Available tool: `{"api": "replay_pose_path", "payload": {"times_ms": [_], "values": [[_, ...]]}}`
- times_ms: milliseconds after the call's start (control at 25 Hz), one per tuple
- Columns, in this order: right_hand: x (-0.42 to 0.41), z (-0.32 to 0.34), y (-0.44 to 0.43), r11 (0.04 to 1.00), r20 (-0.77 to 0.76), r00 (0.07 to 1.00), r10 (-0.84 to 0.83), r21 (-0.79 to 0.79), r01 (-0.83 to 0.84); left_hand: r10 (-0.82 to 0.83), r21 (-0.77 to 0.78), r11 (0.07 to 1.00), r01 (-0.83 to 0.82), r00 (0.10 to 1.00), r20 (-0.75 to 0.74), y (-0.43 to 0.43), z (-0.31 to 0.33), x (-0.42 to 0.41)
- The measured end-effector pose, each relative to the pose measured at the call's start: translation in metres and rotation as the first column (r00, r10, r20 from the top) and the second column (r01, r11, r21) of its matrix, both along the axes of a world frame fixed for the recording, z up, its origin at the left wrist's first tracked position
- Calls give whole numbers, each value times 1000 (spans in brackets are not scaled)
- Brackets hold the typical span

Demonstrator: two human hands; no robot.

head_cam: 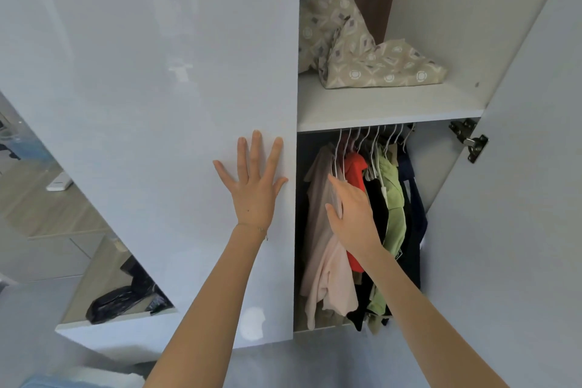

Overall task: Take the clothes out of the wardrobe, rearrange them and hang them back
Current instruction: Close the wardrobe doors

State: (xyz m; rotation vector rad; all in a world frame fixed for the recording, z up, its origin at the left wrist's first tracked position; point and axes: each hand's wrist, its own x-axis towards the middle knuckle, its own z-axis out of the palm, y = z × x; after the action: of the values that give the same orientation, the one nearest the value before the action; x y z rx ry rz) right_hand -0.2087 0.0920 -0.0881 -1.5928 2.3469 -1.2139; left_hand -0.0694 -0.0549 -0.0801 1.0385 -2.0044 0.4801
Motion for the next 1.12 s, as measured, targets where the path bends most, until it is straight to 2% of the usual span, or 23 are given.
{"api": "replay_pose_path", "payload": {"times_ms": [240, 400, 560, 760, 880, 960, 1120], "values": [[-4, -7, -12, 994, -57, 995, -83, 62, 86, -84, -15, 996, 84, 996, -13, -11, -8, -3], [1, -15, 13, 971, -135, 972, -193, 115, 209, -198, 79, 976, 201, 979, -45, 7, -19, -8], [10, -21, 75, 950, -170, 950, -263, 126, 286, -364, 218, 908, 356, 931, -5, 61, -39, -13], [14, -14, 171, 949, -211, 927, -310, -8, 315, -485, 360, 822, 440, 874, 39, 150, -51, -21], [10, -5, 230, 955, -217, 930, -296, -50, 293, -489, 438, 783, 441, 872, -4, 208, -46, -27], [5, 2, 271, 949, -252, 917, -308, -144, 279, -497, 460, 760, 459, 866, -42, 246, -44, -29], [-12, 10, 350, 886, -205, 880, -429, -287, 365, -504, 497, 716, 490, 856, -118, 315, -45, -30]]}}
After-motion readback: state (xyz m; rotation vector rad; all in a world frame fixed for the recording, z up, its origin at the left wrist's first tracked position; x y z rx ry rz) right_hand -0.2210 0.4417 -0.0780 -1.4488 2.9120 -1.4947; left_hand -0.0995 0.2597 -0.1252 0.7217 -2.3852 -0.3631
